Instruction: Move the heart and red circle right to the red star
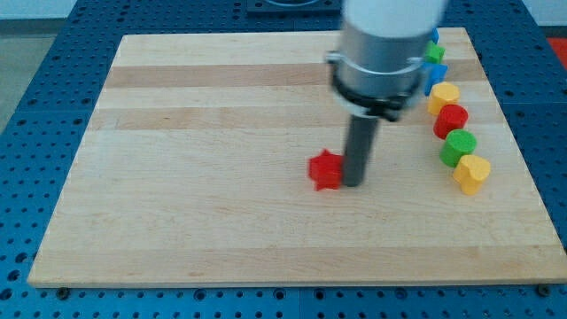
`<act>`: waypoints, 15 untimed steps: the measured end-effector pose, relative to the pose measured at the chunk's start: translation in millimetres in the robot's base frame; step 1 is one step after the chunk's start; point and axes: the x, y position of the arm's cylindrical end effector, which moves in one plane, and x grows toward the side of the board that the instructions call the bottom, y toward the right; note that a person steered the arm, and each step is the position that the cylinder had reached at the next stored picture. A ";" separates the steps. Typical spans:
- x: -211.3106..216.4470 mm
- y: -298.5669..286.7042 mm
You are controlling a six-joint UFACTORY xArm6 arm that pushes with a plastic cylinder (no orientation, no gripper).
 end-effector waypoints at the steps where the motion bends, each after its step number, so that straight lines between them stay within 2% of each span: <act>1: 3.6 -22.1; 3: 48.4 43.6; 5: 57.4 188.6; 6: 50.6 234.9; 8: 13.6 230.6; 10: 15.6 143.3; 11: 12.1 122.3; 13: -11.4 129.1; 15: -31.2 68.3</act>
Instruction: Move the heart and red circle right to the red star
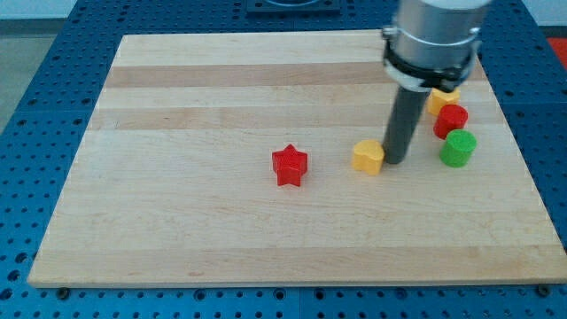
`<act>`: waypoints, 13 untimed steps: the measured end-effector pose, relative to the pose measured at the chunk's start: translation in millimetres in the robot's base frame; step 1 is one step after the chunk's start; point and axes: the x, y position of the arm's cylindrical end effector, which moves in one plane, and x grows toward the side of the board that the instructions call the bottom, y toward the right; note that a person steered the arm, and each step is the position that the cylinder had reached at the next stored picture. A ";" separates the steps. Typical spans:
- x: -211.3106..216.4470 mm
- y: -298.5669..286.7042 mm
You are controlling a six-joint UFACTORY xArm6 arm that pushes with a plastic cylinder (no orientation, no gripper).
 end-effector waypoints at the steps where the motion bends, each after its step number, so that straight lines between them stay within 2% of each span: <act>1: 0.0 -42.9; 2: 0.0 -65.7; 3: 10.1 -33.5; 5: 71.7 100.4; 6: 54.6 174.0; 7: 14.5 188.3; 9: -55.3 165.6; 13: -58.7 55.1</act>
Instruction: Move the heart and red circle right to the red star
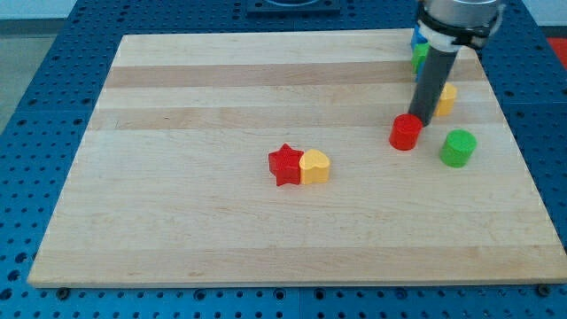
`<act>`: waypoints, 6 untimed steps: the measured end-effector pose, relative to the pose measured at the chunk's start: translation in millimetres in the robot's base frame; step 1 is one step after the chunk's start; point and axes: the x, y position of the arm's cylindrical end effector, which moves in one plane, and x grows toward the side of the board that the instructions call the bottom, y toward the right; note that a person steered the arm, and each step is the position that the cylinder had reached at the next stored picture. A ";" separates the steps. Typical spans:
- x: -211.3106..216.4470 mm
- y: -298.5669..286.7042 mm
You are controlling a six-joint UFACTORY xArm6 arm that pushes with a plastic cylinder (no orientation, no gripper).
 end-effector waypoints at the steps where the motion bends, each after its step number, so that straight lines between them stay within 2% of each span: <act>1: 5.3 -1.5; 4: 53.2 -3.6; 6: 67.8 -35.0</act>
